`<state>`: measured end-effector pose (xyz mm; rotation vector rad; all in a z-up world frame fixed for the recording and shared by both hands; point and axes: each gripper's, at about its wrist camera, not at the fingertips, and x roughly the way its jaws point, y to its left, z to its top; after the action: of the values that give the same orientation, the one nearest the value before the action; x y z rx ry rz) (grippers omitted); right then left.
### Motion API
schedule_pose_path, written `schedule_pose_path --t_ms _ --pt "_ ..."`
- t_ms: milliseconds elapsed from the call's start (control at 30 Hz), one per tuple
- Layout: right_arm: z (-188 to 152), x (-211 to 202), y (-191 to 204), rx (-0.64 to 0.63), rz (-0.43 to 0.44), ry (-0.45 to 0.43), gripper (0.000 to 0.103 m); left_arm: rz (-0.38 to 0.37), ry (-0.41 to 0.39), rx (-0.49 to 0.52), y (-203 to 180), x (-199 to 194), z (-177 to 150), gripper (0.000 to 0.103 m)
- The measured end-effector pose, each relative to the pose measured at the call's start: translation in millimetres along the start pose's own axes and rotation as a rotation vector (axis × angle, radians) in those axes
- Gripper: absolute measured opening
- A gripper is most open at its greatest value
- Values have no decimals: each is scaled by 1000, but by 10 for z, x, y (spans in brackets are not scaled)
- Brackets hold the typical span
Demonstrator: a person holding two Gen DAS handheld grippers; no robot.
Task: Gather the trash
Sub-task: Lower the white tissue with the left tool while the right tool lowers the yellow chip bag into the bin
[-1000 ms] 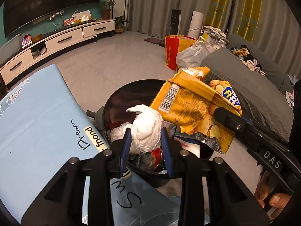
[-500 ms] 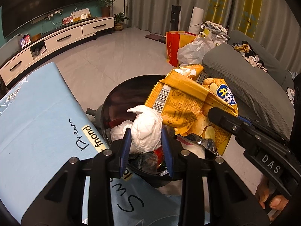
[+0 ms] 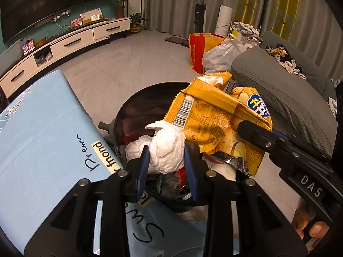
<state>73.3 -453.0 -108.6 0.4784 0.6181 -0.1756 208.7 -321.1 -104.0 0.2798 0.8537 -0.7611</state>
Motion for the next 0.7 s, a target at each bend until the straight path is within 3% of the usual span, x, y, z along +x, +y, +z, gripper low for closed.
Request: schedule_pose_path --t_ms 700 --pt "-54 48 22 -4 6 12 12 22 15 16 -49 61 -9 34"
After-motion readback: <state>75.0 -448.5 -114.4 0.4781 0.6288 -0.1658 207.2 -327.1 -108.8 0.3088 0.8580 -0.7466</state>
